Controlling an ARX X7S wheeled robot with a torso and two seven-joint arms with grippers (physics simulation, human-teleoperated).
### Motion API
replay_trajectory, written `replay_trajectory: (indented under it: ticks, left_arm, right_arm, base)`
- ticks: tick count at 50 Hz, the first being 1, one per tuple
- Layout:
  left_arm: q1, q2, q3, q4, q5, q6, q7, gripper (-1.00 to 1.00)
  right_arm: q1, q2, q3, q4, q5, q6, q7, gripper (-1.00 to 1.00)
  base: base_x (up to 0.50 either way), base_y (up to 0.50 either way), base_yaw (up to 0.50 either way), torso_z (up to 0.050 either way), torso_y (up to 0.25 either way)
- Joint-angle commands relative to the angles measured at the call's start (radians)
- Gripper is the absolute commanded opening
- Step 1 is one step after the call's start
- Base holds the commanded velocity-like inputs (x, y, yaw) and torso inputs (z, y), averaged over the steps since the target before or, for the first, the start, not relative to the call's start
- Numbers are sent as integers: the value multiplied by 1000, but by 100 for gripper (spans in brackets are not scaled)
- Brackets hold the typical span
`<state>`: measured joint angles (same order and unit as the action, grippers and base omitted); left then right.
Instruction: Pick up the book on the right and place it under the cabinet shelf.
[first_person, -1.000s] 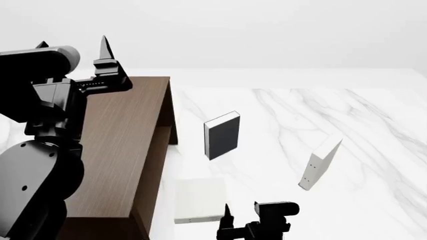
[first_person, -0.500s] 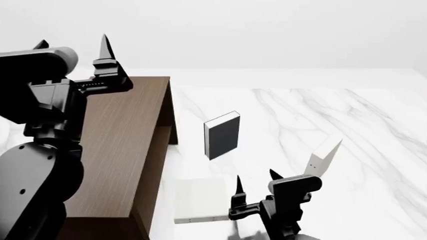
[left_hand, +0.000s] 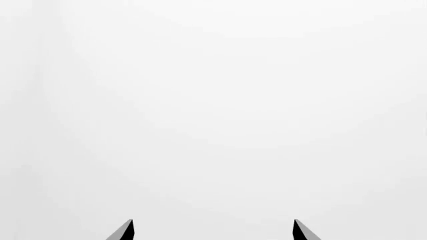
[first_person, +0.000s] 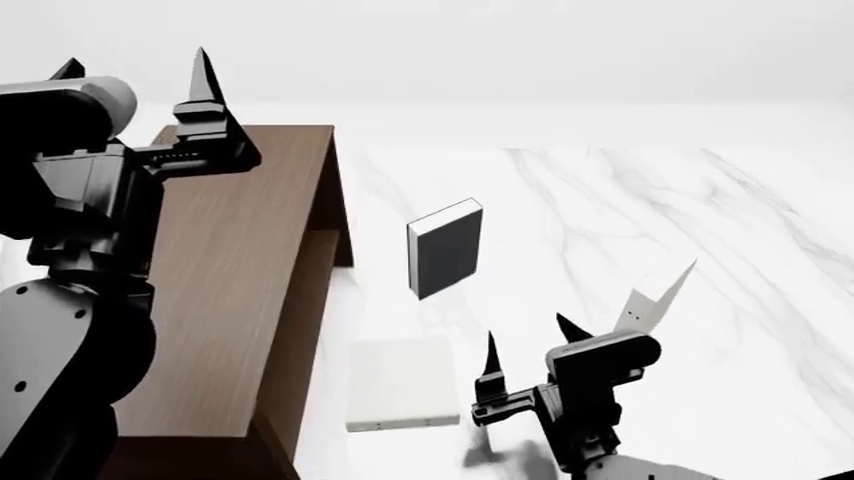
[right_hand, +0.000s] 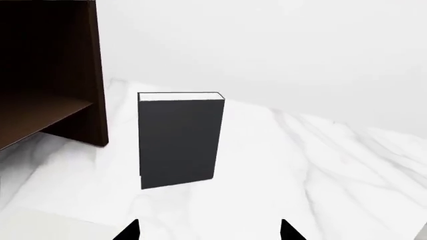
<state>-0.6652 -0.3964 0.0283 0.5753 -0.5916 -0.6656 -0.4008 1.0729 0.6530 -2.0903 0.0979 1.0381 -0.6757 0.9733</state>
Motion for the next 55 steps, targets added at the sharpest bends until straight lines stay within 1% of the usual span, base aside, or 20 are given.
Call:
replay_trajectory:
  ticks: [1,10,33,37,47,55]
  left_arm:
    - [-38,-10,-6,32,-28,-39,-16,100]
    - [-73,-22,-15,71,-64,-84,-35,100]
    - [-107,-36,-35,103,-107,-119,-58,100]
    - [-142,-46,-45,111,-133,-154,-70,100]
    - [-278,-76,-85,146,-266,-299,-118,100]
    - [-309,-82,-99,150,-308,-331,-133,100]
  right_arm:
    - [28,25,6,-14,-9,22,10,100]
    - [46,38,16,-18,-8,32,7,100]
    - [10,23,37,19,-1,19,-22,100]
    - [2,19,42,31,6,17,-32,100]
    - [-24,-1,55,78,28,7,-67,100]
    - [-34,-6,63,98,37,7,-84,100]
  base:
    - [0,0,0,0,-100]
    - [0,0,0,0,-103]
    - [0,0,0,0,-99]
    - [0,0,0,0,0]
    - [0,0,0,0,0]
    - [0,0,0,0,0]
